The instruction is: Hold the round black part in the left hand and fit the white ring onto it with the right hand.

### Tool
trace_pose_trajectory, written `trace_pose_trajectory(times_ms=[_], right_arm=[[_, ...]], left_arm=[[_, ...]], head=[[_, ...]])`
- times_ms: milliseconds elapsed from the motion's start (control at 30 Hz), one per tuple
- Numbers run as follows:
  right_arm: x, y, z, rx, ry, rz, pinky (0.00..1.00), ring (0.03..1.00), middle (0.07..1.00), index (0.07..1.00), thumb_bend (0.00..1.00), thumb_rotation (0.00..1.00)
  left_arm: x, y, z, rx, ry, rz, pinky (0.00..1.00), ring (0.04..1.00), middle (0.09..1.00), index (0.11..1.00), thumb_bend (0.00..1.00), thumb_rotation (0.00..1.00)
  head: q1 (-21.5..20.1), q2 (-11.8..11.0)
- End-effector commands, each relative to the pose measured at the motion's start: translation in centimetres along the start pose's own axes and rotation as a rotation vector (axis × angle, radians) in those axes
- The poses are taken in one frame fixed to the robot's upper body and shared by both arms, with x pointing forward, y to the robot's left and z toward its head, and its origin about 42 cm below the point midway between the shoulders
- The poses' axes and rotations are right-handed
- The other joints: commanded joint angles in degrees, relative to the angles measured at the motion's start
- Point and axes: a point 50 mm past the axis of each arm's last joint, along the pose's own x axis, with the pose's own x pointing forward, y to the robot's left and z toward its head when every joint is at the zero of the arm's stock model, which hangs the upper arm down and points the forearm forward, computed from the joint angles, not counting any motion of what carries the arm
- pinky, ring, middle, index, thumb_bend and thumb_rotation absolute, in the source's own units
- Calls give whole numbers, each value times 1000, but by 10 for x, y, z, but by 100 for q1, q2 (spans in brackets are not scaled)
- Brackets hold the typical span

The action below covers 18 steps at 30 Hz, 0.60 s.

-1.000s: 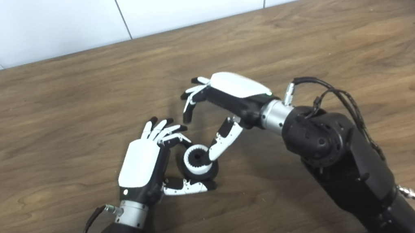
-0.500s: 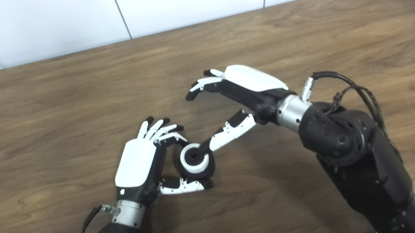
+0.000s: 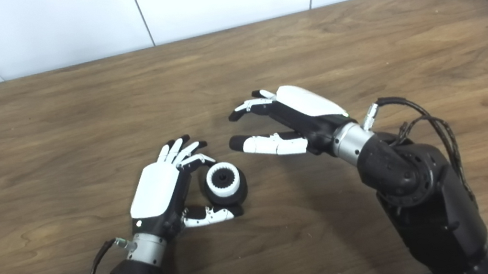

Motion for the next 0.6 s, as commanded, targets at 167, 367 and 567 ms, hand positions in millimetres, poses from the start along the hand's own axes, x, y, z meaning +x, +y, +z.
trace_pose_trajectory(times_ms=[167,367,567], right_arm=[[1,-8,0,-8,-9,-66,941,1000,895,825,591,1000],[3,-5,-2,2,-2,-74,929,998,893,828,614,1000],[6,-2,-5,20,3,-83,920,996,890,826,628,1000]], left_arm=[[2,14,-5,25,23,39,1000,933,847,571,967,310],[1,25,-9,29,37,44,1000,938,856,578,990,320],[-2,42,-14,81,66,40,1000,946,878,629,1000,362]], head=[[63,-41],[129,-74],[206,-109]])
